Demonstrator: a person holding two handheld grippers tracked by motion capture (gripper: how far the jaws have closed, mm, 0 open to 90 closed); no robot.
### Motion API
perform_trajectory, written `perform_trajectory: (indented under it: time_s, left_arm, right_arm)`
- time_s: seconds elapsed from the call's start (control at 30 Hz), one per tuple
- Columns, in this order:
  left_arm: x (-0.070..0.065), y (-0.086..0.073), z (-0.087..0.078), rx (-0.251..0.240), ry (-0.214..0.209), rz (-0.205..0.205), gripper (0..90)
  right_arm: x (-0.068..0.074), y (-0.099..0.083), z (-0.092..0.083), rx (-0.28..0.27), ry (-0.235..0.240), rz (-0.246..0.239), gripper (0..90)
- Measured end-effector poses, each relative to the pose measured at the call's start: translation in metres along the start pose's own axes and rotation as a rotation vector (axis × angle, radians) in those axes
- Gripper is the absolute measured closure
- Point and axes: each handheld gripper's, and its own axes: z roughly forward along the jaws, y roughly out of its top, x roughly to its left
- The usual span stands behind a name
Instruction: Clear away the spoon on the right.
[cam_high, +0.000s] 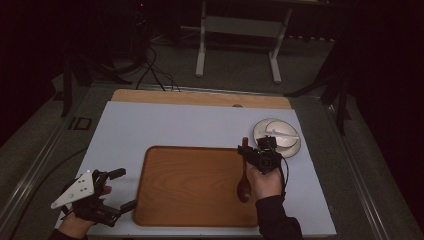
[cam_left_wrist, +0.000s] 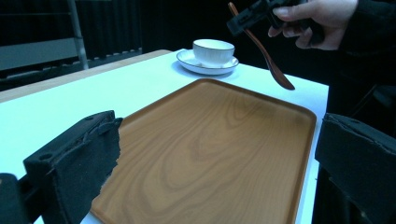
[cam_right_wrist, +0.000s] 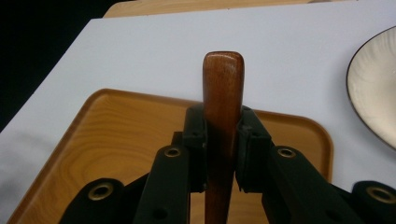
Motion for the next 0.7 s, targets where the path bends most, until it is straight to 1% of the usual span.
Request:
perform_trajectory:
  time_s: [0.03, 0.1, 0.17, 0.23, 0.3, 0.37, 0.6, 0.67, 0.7]
  left_arm:
    - [0.0, 0.0, 0.0, 0.0, 0.0, 0.002, 0.0]
    - [0.0, 0.0, 0.0, -0.001, 0.001, 0.005, 0.0]
    - [-0.001, 0.0, 0.0, -0.001, 0.002, 0.008, 0.0]
    - [-0.001, 0.0, 0.0, -0.002, 0.002, 0.007, 0.0]
    - [-0.001, 0.0, 0.0, -0.004, 0.003, 0.008, 0.0]
    - [-0.001, 0.0, 0.0, -0.005, 0.001, 0.007, 0.0]
    - [-0.002, 0.0, 0.0, -0.005, 0.004, 0.008, 0.0]
    - [-0.002, 0.0, 0.0, -0.007, 0.003, 0.007, 0.0]
    - [-0.002, 0.001, 0.0, -0.007, 0.002, 0.008, 0.0]
  right_arm:
    - [0.001, -0.002, 0.001, 0.002, 0.004, 0.008, 76.8]
    - [0.004, -0.007, 0.004, 0.008, -0.006, 0.004, 76.7]
    - [0.005, -0.012, 0.006, 0.013, 0.003, 0.016, 76.8]
    - [0.008, -0.015, 0.008, 0.015, -0.009, 0.009, 76.8]
    - [0.008, -0.019, 0.01, 0.014, -0.009, 0.023, 76.8]
    - [0.008, -0.02, 0.011, 0.015, -0.012, 0.02, 76.8]
    - [0.005, -0.03, 0.022, 0.037, 0.0, 0.064, 76.7]
    - [0.004, -0.033, 0.026, 0.044, -0.006, 0.065, 76.7]
    - [0.003, -0.036, 0.03, 0.05, -0.012, 0.075, 76.7]
